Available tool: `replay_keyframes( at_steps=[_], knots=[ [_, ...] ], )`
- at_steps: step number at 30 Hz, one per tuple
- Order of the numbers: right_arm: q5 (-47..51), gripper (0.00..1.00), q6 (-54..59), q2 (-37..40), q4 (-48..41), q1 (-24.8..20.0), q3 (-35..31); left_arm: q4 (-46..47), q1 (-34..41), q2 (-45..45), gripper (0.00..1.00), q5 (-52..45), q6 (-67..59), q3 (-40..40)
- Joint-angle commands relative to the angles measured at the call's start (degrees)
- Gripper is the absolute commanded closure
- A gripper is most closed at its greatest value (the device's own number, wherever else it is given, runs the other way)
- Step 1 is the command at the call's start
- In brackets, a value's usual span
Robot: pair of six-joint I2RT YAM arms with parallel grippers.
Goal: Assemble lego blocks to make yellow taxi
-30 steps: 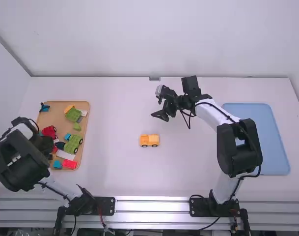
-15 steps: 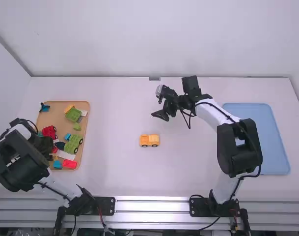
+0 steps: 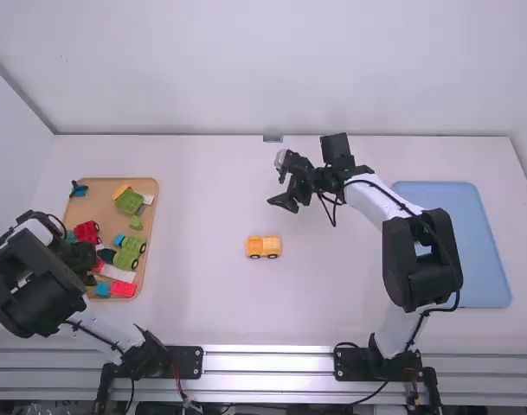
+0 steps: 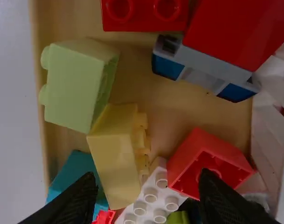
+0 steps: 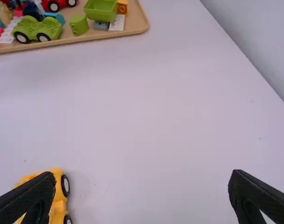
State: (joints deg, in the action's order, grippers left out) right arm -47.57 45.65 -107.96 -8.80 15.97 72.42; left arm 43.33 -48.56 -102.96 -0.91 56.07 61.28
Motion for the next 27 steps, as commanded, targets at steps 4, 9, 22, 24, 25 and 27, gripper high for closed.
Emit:
replay_keyframes(
  at_steps=[4, 9, 22, 24, 25, 27],
  knots=[
    [0.0, 0.01, 1.3, 1.4, -0.2, 0.2, 1.8, 3.2, -1.0, -0.2, 0.43, 0.5, -0.2, 0.7],
    [0.6, 0.02, 1.3, 1.4, -0.2, 0.5, 1.8, 3.3, -1.0, 1.5, 0.44, 1.0, -0.2, 0.7],
    [4.8, 0.01, 1.3, 1.4, -0.6, 1.2, 1.8, 2.3, -1.0, 5.5, 0.45, 6.4, 2.4, 0.7],
    [4.8, 0.01, 1.3, 1.4, -0.7, 1.2, 1.8, 3.3, -1.0, 5.5, 0.42, 8.4, 5.2, 0.3],
    [4.8, 0.02, 1.2, 1.4, -0.7, 1.5, 1.8, 3.3, -1.0, 5.5, 0.40, 9.2, 6.0, -0.2],
    [4.8, 0.01, 0.9, 1.4, -0.8, 1.6, 1.8, 2.6, -0.9, 5.5, 0.39, 9.4, 6.1, -1.0]
  ],
)
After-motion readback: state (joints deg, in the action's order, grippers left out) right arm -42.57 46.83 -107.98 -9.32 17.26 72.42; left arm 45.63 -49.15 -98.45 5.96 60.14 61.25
